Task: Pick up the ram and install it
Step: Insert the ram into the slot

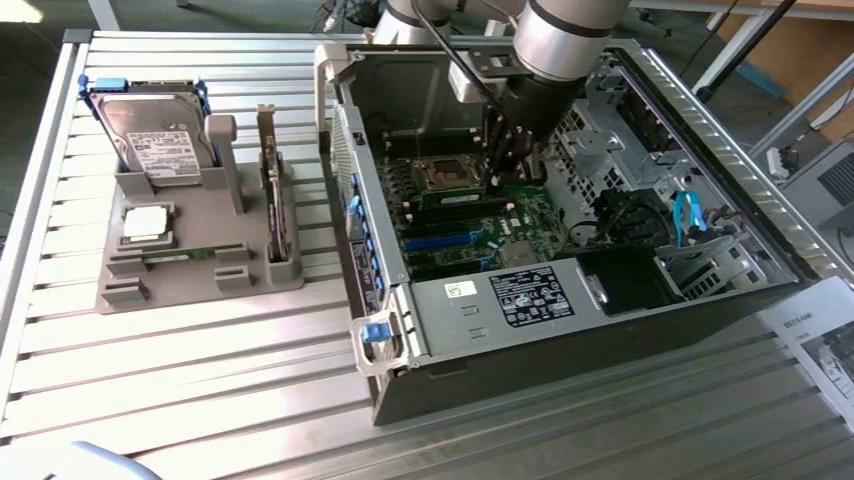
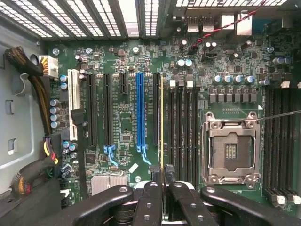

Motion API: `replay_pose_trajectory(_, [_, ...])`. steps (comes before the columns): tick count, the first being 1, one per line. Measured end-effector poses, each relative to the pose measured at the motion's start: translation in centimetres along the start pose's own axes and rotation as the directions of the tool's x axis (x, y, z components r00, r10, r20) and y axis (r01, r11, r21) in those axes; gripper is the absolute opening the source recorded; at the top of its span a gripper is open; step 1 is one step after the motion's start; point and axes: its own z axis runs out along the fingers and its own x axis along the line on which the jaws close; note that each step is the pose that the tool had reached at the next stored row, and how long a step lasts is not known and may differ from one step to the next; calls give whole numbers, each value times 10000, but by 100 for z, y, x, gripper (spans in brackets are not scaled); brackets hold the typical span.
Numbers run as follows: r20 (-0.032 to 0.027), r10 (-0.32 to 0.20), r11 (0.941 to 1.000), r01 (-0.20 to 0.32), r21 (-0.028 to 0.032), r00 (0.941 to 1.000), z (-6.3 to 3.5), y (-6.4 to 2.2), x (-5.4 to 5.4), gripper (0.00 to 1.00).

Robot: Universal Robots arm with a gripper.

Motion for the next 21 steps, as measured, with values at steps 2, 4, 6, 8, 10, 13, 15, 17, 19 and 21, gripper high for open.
replay_pose_trajectory(2, [-2, 0, 10000, 0, 2, 10000, 17, 0, 0, 12])
replay_pose_trajectory(4, [-7, 0, 10000, 0, 2, 10000, 17, 0, 0, 12])
replay_pose_trajectory(6, [-6, 0, 10000, 0, 2, 10000, 18, -5, 0, 12])
replay_pose_trajectory(8, [-4, 1, 10000, -1, 3, 10000, 18, -30, 0, 12])
replay_pose_trajectory(10, [-5, 0, 10000, 0, 3, 10000, 18, -54, 0, 12])
replay_pose_trajectory(13, [-5, 0, 10000, 0, 3, 10000, 19, -70, -1, 12])
replay_pose_trajectory(15, [-5, 0, 10000, 0, 3, 10000, 19, -70, -1, 12])
replay_pose_trajectory(17, [-6, 0, 10000, 0, 3, 10000, 18, -70, -1, 12])
replay_pose_trajectory(19, [-6, -2, 10000, 2, 3, 10000, 19, -71, -9, 12])
replay_pose_trajectory(21, [-6, 0, 10000, 0, 2, 10000, 19, -70, -17, 12])
